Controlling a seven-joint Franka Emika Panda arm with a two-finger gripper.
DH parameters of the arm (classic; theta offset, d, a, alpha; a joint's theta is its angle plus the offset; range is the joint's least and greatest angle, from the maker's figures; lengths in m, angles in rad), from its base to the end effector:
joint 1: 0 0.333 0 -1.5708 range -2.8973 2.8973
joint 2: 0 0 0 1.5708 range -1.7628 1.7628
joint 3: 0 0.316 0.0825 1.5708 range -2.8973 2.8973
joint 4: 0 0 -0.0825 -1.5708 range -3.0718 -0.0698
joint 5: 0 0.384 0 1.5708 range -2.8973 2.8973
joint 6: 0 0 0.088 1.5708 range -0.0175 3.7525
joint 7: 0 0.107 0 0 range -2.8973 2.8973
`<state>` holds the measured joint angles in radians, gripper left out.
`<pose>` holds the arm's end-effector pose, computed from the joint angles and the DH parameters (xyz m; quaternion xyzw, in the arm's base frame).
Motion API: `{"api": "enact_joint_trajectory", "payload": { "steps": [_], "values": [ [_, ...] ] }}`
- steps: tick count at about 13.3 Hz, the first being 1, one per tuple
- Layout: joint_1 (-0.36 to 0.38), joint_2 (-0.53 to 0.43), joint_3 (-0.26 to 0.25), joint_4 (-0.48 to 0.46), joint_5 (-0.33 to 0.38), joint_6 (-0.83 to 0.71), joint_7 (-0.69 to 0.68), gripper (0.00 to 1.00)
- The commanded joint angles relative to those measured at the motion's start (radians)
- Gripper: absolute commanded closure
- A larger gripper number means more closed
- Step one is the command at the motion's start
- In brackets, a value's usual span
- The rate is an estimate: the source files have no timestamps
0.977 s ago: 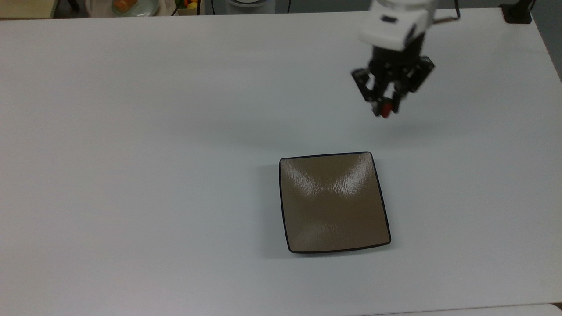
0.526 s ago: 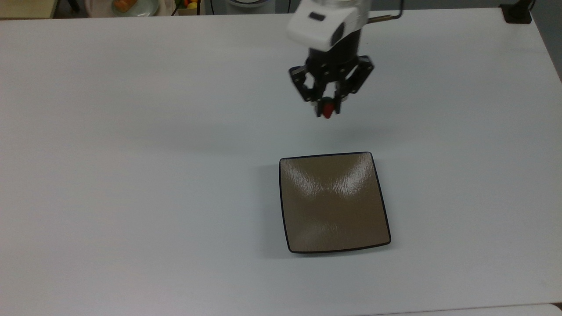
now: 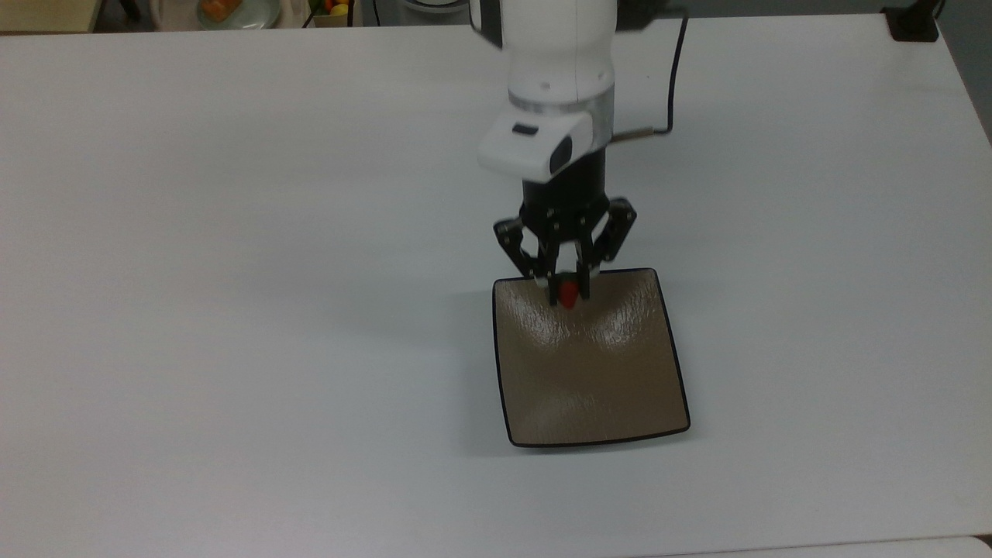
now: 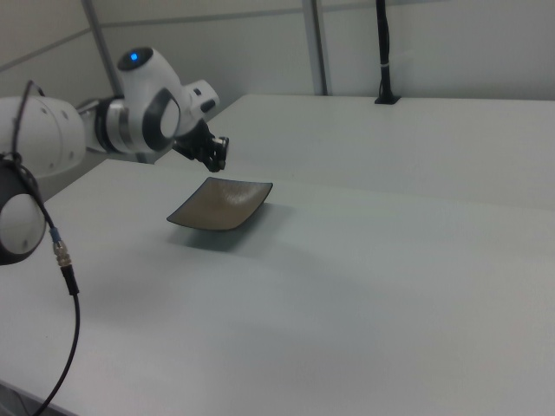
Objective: Strawberries on a ceramic plate
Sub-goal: 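Lower the strawberry onto the plate center and open the gripper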
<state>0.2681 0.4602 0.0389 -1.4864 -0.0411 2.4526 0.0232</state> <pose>0.6979 0.2158 0.4646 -0.9572 -0.1448 -0.2485 0.0325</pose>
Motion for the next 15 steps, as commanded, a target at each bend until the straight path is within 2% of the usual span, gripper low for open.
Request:
{"api": "enact_joint_trajectory", "payload": {
  "steps": [1, 4, 8, 10, 13, 15],
  "values": [
    [0.011, 0.073, -0.004, -0.023, 0.017, 0.181, 0.043, 0.84],
    [0.022, 0.123, -0.002, -0.034, 0.015, 0.247, 0.043, 0.83],
    [0.034, 0.161, -0.002, -0.044, 0.01, 0.31, 0.049, 0.76],
    [0.036, 0.169, -0.002, -0.044, 0.009, 0.31, 0.049, 0.59],
    [0.034, 0.169, -0.002, -0.044, 0.012, 0.31, 0.047, 0.0],
    [0.034, 0.169, -0.002, -0.046, 0.001, 0.312, 0.047, 0.0]
  ]
}}
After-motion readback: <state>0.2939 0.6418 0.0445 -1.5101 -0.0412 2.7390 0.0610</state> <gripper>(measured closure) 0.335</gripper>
